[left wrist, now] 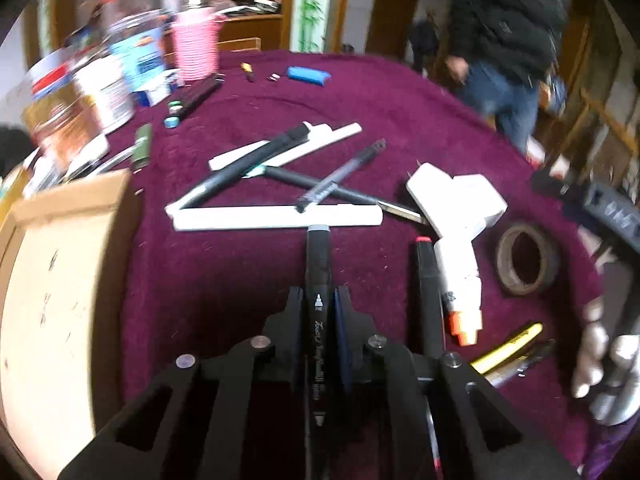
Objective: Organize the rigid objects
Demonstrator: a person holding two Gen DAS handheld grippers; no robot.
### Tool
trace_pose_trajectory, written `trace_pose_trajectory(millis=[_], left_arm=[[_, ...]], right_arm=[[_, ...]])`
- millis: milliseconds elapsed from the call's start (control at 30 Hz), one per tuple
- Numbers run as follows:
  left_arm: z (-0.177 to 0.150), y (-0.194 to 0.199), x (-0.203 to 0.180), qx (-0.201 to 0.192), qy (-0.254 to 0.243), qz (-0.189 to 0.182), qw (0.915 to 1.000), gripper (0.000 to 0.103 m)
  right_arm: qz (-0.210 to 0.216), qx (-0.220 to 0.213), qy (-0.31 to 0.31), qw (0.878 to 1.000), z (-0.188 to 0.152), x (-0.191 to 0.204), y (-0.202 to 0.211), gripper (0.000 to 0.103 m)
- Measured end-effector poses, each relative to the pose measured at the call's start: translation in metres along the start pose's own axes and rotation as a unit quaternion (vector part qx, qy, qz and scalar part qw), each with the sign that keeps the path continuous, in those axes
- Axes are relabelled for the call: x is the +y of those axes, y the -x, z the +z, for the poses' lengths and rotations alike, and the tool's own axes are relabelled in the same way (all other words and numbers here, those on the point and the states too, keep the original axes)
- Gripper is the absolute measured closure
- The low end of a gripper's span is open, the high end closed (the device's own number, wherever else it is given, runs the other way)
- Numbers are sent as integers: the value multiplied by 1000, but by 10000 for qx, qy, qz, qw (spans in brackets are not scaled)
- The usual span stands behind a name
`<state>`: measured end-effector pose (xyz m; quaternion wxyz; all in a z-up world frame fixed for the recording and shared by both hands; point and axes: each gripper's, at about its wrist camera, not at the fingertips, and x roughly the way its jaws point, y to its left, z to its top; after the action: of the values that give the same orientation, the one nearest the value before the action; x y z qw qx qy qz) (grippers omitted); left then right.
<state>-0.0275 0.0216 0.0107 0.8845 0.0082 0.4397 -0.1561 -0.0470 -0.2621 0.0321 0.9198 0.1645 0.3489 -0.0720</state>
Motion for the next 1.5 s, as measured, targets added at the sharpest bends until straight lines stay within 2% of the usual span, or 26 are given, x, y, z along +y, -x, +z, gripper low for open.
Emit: trace_pose_trajectory(millis=[133,233,367,467,533,567,600,633,667,800,900,1033,1100,1200,1367,1500], left_arm=[[-14,43,24,-399,548,-390,9969,89],[-26,81,43,-680,838,-595,9924,89],[-40,119,68,-891,941,-536,9901,89],[-48,130,87,-937,1101,-519,9881,89],[-56,134,99,-946,1223,-504,9867,89],[-60,135,104,-954,1291,-482,9859,88],[-63,136,109,-956,1345,-483,9851,89],[-66,138,114,-957,1404,-500,9842,88],[-68,138,118,-958,1439,-509,9836,88],[-72,151,138,-1007,1552,-599,9809,88],[-63,154,148,-1029,1518,-522,9817,88],[-44,146,167,-1012,1621,-672,9793,88],[-31,135,176,-939,1629,-601,9803,88],[-20,119,192,-772,1797,-812,9773,88],[-3,100,208,-568,1882,-888,9765,88],[12,72,224,-262,2029,-905,9747,88]], right_arm=[[282,-4,-48,9996,0,-1,2,1],[896,54,-194,9958,0,-1,6,1],[949,202,224,9950,-11,19,19,1],[784,410,702,9936,-23,42,21,2],[485,511,1017,9923,-29,56,15,14],[371,541,1112,9916,-31,60,12,35],[338,607,1132,9911,-33,63,9,68],[324,722,1123,9905,-34,64,4,82],[279,837,1084,9902,-35,63,2,85],[280,741,1043,9914,-31,65,19,85],[502,601,1124,9906,-21,79,41,85],[1278,681,1165,9826,-8,117,54,85],[1836,937,1161,9716,-6,146,47,85],[2518,1398,1171,9504,-11,196,29,84],[2939,1912,1491,9246,-30,280,-3,84],[2890,2199,1702,9160,-43,327,-35,84]])
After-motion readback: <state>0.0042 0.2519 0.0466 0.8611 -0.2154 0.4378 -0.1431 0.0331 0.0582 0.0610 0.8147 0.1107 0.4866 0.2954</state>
